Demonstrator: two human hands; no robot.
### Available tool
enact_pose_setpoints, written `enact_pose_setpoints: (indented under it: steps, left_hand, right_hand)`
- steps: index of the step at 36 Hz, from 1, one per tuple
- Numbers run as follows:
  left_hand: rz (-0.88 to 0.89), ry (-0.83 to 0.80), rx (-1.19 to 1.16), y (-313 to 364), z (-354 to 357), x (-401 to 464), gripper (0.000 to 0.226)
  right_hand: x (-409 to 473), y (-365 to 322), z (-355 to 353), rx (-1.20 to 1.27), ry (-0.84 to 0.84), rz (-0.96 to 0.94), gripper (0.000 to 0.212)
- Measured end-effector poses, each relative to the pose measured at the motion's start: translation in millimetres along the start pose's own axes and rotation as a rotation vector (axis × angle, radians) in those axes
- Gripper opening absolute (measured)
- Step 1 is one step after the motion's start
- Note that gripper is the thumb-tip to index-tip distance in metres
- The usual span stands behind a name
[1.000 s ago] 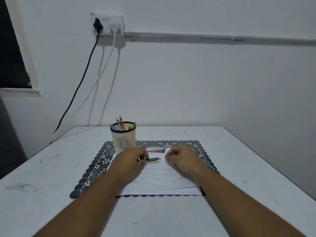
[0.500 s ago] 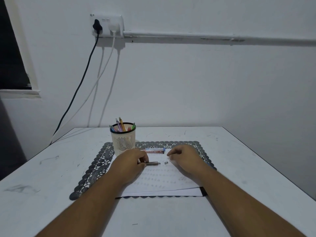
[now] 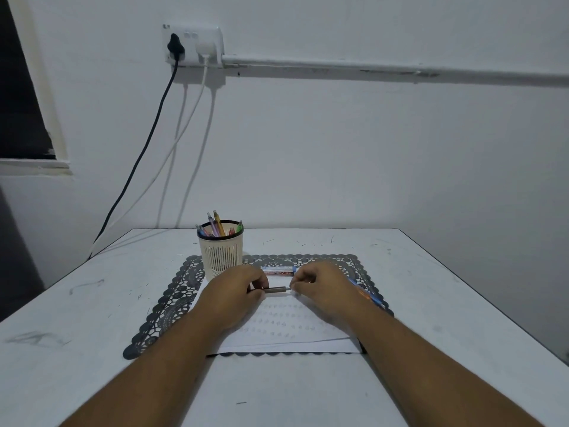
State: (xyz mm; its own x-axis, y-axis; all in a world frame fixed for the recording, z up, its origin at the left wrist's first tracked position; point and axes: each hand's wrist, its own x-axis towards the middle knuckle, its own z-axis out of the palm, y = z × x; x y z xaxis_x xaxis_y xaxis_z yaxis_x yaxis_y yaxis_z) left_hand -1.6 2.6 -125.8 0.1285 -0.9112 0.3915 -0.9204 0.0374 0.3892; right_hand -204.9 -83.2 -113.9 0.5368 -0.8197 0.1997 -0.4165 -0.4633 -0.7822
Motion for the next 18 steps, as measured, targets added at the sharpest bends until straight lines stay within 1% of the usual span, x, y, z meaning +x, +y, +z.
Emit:
enact_pose_setpoints:
  steps: [6, 10, 18]
  left_hand:
    - [-0.008, 0.014, -0.006, -0.1, 0.8, 0.4, 0.012]
    - [-0.003, 0.018, -0.005, 2.2, 0.5, -0.2, 0.012]
    - [-0.005, 0.019, 0.000, 3.9, 0.7, -1.8, 0.013]
  right_hand:
    - [-3.0, -0.6, 0.0, 0.049, -0.012, 0.000, 0.012]
    - [0.2, 0.8, -0.2, 0.037, -0.010, 0.003, 0.016]
    - [4.3, 5.5, 0.3, -0.028, -0.012, 0.009, 0.016]
